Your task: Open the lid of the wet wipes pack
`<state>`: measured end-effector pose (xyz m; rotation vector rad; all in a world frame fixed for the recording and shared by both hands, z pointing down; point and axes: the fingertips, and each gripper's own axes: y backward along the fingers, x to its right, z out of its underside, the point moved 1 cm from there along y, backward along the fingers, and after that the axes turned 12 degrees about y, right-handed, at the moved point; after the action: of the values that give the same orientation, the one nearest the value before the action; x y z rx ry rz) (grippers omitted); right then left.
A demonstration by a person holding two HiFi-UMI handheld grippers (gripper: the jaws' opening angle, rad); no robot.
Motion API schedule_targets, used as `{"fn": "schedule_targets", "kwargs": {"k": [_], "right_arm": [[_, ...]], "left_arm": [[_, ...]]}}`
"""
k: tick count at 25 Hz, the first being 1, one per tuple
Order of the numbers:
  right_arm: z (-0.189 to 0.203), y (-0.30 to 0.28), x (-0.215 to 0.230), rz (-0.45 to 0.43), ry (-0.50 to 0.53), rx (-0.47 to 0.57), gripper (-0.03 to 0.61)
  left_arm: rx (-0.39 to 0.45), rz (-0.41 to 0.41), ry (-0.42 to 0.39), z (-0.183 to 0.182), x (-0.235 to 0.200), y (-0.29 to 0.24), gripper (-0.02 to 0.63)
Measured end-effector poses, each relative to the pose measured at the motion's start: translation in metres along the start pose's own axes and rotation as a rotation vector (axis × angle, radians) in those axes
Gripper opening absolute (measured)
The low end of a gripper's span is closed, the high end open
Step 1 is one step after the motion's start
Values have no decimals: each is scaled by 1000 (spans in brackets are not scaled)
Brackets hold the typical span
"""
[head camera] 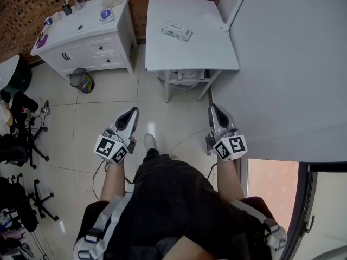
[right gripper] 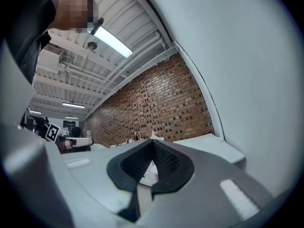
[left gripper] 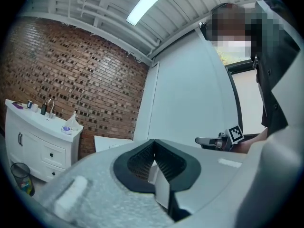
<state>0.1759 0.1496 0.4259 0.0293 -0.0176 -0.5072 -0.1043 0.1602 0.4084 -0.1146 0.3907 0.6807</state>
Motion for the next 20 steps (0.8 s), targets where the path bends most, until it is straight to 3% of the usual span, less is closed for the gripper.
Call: {"fn": "schedule_targets", "kwargs": {"k": [6,13,20], "right_arm": [[0,-54,-4,-21,34,-2,6],[-7,-126,-16,-38,60,5,6],[-5,-177,-36,-35,105,-16,6]], "left_arm": [[12,22,9,-17,-46,-27,2],[60,26,-21,-62,-111,-44,2],[43,8,1,-80,-175,-41,2]]}}
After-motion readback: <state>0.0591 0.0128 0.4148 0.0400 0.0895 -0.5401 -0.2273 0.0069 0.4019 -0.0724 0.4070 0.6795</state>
